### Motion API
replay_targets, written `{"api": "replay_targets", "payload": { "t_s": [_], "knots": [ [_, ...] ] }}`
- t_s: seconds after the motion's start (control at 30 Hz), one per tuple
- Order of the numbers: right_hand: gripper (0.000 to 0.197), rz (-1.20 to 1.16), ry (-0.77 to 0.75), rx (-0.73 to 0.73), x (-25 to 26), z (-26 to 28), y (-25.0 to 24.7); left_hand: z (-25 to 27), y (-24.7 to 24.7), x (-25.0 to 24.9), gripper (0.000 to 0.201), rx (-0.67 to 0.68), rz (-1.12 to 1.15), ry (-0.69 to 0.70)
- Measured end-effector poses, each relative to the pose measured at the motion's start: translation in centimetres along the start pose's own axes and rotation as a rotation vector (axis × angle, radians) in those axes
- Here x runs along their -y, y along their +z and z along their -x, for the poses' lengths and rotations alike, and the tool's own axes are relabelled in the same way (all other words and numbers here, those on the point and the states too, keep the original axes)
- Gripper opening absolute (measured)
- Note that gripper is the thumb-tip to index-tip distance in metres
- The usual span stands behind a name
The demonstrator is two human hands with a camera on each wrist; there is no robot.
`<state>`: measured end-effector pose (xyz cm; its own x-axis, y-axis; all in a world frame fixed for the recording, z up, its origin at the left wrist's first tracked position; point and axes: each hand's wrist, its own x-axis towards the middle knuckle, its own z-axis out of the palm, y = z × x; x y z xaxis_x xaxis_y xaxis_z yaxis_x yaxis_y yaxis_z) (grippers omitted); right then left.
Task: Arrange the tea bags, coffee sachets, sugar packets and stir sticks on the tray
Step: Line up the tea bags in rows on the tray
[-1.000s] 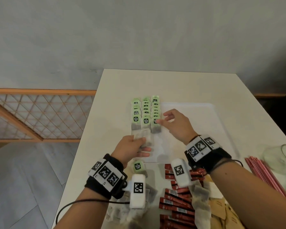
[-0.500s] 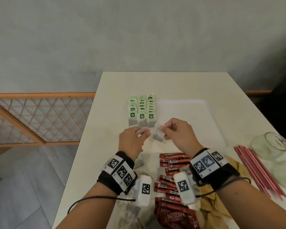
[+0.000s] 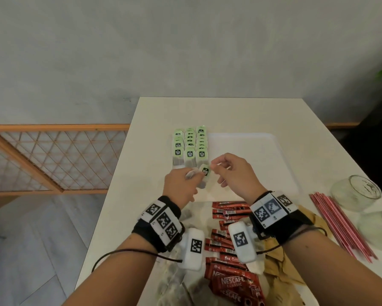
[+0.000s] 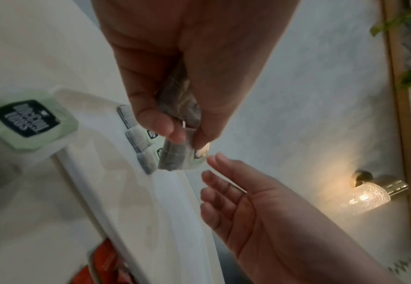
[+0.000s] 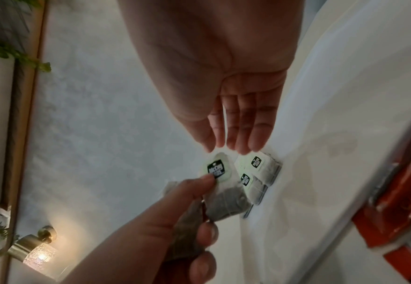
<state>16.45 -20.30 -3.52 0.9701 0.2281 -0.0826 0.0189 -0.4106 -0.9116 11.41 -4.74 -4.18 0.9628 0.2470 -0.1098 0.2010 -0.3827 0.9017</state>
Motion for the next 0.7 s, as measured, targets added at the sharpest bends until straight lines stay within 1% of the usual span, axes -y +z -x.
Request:
{"api": "replay_targets", "payload": {
  "t_s": [0.03,0.1,0.2,0.23,0.3,0.4,0.53,0.7],
  "knots": [
    [0.013,0.026,-0.007,0.019,-0.1,-0.3,0.0,0.0,-0.1,0.1,0.023,0.017,0.027,-0.013],
    [0.014,0.023,0.015,0.114,-0.4,-1.1,0.3,-0.2,-0.4,0.4,0.019,0.053,0.080,-0.039],
    [0.008,-0.108,0.101,0.263,-0.7,-2.0,0.9,-0.9,-1.0,1.0,0.014,0.113,0.162,-0.142],
    [0.007,-0.136,0.125,0.297,-0.8,-2.3,1.1,-1.3,-1.3,1.3,0.015,0.118,0.173,-0.164],
    [0.013,-0.111,0.167,0.331,-1.4,-3.2,1.5,-2.2,-2.3,1.6,0.017,0.092,0.172,-0.196],
    [0.020,0.013,0.175,0.291,-2.5,-5.2,2.4,-4.0,-4.1,2.3,0.019,0.036,0.148,-0.226],
    [0.016,0.093,0.079,0.162,-2.6,-7.4,3.3,-5.6,-5.8,2.8,0.017,-0.008,0.137,-0.206],
    [0.008,0.132,0.002,0.167,-1.3,-9.5,5.7,-7.1,-7.0,4.1,0.020,-0.056,0.159,-0.188]
  ]
}}
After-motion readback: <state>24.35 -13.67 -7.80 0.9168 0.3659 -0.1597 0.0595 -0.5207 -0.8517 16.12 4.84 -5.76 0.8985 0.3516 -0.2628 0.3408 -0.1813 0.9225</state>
